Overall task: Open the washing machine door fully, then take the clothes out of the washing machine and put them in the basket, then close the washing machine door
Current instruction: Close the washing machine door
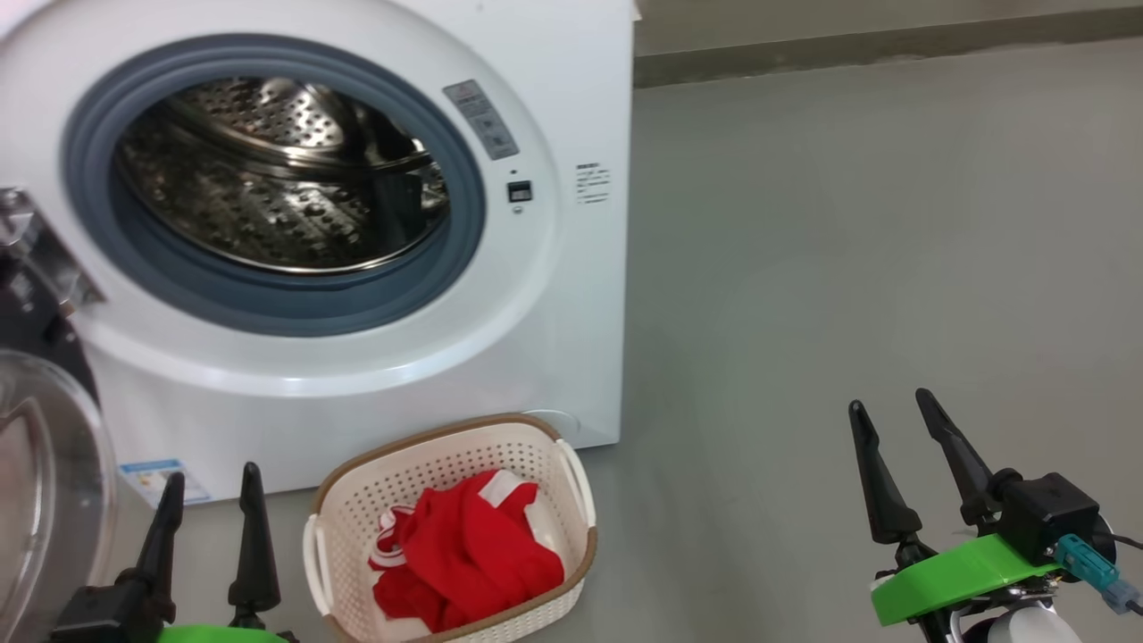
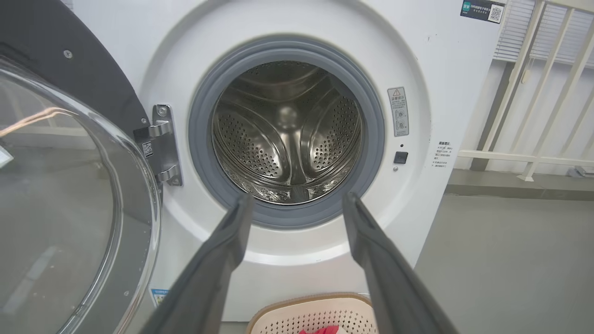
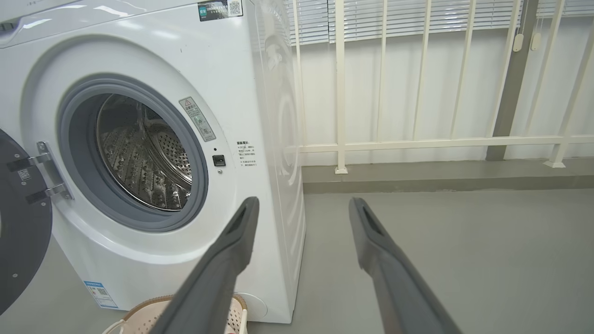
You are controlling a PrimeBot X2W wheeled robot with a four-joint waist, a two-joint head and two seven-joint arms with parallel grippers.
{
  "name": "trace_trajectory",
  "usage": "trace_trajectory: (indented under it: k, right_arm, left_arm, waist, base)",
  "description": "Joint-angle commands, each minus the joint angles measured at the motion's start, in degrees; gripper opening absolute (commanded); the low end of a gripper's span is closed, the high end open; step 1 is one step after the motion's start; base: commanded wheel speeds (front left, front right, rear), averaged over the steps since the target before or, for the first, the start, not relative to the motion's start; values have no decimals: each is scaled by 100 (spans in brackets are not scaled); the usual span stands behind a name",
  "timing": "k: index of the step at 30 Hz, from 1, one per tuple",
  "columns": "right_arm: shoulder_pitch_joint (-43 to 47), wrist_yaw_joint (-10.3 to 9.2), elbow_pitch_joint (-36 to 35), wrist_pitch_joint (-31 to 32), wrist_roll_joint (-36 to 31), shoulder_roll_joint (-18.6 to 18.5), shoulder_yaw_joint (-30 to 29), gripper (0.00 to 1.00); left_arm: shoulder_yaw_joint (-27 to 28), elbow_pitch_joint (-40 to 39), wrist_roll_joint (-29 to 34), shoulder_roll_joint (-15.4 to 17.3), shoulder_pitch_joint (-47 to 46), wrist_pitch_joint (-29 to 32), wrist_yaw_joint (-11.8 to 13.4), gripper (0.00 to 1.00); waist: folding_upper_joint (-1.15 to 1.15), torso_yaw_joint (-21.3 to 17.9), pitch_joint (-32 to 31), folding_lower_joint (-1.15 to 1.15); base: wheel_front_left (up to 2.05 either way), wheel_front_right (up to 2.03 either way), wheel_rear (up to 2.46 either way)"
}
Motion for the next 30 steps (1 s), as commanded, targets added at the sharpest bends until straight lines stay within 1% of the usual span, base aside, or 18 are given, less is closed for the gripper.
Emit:
trace_trajectory:
  k: [1, 11, 19, 25, 26, 30]
  right_arm:
    - [-105, 36, -150, -37, 8, -41, 142, 100]
    - [-147, 36, -155, -37, 16, -110, 270, 100]
    - [-147, 36, -193, -37, 29, -137, 337, 100]
    - [-145, 36, -222, -37, 47, -122, 429, 100]
    - [-145, 36, -222, -37, 47, -122, 429, 100]
    - [-143, 36, -228, -37, 60, -115, 484, 100]
  left_arm:
    - [152, -211, 11, 53, -76, -70, 58, 100]
    - [8, -428, 6, 53, -25, -70, 220, 100]
    - [-39, -490, 52, 53, 12, -70, 303, 100]
    - [-48, -500, 94, 62, 24, -70, 345, 100]
    - [-48, -500, 94, 62, 24, -70, 345, 100]
    - [-51, -494, 120, 81, 42, -70, 387, 100]
  waist:
    - [0, 206, 34, 0]
    - [0, 985, 90, 0]
    - [0, 1599, 43, 0]
    - [0, 1970, -44, 0]
    - [0, 1970, -44, 0]
    - [0, 2182, -101, 0]
  base:
    - [0, 0, 0]
    - [0, 0, 0]
    - [0, 0, 0]
    - [0, 0, 0]
    - [0, 0, 0]
    - [0, 0, 0]
